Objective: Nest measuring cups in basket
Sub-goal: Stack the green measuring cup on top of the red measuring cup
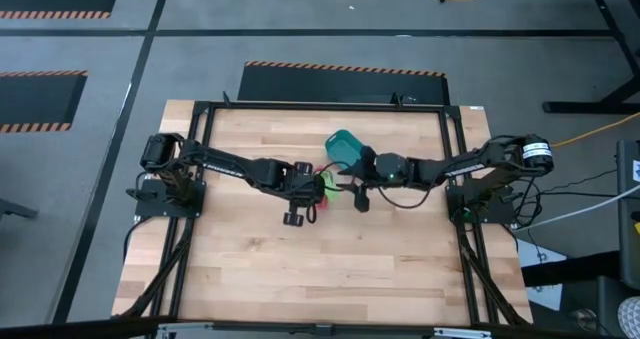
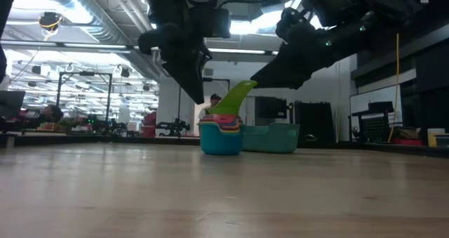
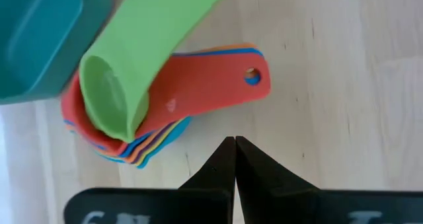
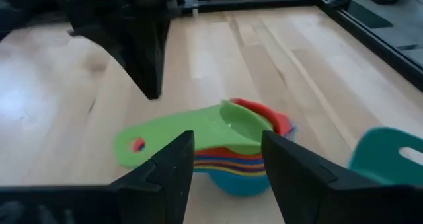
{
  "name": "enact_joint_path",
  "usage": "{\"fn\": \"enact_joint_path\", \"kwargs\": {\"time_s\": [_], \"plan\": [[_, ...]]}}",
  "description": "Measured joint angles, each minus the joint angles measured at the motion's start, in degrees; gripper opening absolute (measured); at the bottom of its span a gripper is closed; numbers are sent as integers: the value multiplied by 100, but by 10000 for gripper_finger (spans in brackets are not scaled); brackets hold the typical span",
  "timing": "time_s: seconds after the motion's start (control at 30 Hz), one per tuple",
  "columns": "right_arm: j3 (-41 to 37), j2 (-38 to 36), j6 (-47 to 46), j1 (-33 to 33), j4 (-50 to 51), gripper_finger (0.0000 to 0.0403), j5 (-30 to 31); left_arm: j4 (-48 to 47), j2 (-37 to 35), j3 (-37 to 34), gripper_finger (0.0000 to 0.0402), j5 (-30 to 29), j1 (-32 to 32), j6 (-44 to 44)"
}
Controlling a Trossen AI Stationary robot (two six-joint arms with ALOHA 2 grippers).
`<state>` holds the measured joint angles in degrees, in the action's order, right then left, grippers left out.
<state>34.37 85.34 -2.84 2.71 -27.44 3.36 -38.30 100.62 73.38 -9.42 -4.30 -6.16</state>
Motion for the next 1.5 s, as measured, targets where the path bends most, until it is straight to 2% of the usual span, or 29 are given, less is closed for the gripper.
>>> {"fn": "enact_joint_path", "kwargs": {"time_s": [0.5, 0.73, 0.93, 1.13, 1.5], "plan": [[0, 963, -12, -364, -1348, 182, 24, 577, 225, -2, 2, -56, 5, -41], [0, 960, 15, -397, -1355, 182, 9, 513, 176, -4, 1, -56, 16, -42], [0, 927, 50, -369, -1194, 182, 12, 53, -69, -3, 1, -56, 16, 175], [0, 927, 157, -369, -652, 182, 463, -362, -103, -4, 3, -54, 16, 443], [0, 934, 165, -369, -429, 182, 608, 311, 163, 11, 1, -56, 16, 415]]}}
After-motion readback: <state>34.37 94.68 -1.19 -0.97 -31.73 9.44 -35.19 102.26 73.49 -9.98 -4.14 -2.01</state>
